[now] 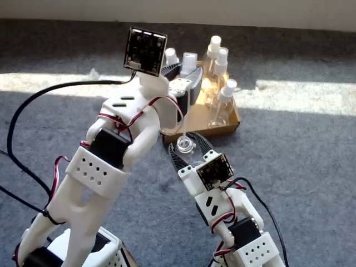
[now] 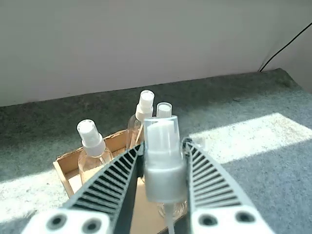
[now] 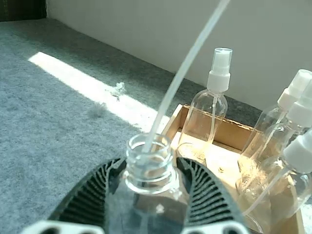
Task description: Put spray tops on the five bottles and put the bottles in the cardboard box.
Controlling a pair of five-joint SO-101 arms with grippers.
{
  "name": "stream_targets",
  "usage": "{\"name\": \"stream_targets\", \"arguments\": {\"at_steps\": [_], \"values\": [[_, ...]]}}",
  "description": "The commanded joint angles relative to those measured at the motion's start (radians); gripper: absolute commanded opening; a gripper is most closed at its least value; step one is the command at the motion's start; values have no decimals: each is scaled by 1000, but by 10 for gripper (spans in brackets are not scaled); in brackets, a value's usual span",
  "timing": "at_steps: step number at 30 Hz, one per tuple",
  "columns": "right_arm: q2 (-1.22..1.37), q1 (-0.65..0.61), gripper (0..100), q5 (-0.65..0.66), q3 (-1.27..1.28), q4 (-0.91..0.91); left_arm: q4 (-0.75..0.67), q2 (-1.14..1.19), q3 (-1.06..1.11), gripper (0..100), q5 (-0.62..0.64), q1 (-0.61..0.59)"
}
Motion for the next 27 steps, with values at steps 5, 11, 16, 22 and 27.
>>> {"name": "stream_targets", "arguments": {"at_steps": [5, 11, 16, 22, 27], "values": [[-13, 12, 5, 5, 10, 4, -20, -127, 189, 4, -12, -12], [-7, 13, 5, 3, 8, 5, 25, -314, 326, 4, -15, 44], [-7, 13, 5, 3, 7, 5, 68, -463, 444, 4, -17, 101], [-13, 13, 5, -75, 4, 93, 64, -503, 515, 4, -15, 105], [-15, 13, 5, -104, 2, 99, 64, -503, 549, 4, -17, 140]]}}
